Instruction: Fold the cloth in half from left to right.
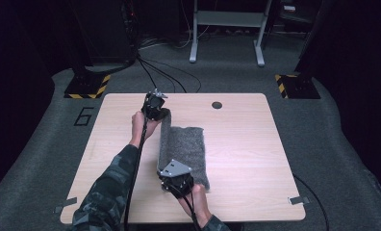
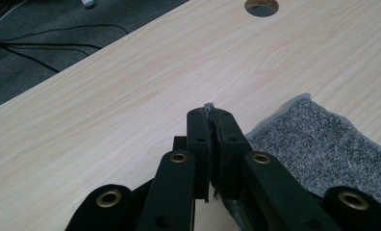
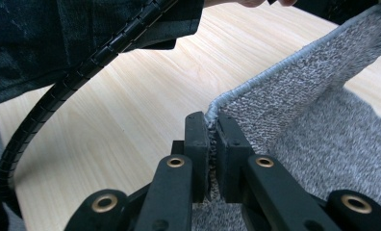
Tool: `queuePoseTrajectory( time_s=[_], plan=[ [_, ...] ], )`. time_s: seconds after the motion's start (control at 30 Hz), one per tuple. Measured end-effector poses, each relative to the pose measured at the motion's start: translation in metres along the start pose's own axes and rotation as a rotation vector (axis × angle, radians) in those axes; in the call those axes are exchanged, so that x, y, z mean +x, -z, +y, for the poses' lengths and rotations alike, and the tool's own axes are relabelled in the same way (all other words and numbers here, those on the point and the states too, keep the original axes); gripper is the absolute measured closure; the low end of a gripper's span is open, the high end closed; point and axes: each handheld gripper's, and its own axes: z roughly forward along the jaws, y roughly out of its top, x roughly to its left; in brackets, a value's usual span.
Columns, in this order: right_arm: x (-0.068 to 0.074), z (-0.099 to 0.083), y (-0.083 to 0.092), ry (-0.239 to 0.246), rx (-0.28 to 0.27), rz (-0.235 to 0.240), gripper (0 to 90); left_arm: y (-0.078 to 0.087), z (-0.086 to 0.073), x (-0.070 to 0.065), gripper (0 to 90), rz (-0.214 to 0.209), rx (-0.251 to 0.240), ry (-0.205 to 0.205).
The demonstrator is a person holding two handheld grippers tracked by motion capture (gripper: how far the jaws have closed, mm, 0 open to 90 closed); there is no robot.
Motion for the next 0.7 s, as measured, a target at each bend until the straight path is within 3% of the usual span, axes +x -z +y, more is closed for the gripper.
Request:
queuePoseTrajectory(
  time_s=[0.7],
  plan=[
    [-0.029, -0.039, 0.019, -0.104, 0.055, -0.054, 84.4, -0.042, 0.007, -0.033, 85.4, -0.044, 0.039, -0.010]
  ],
)
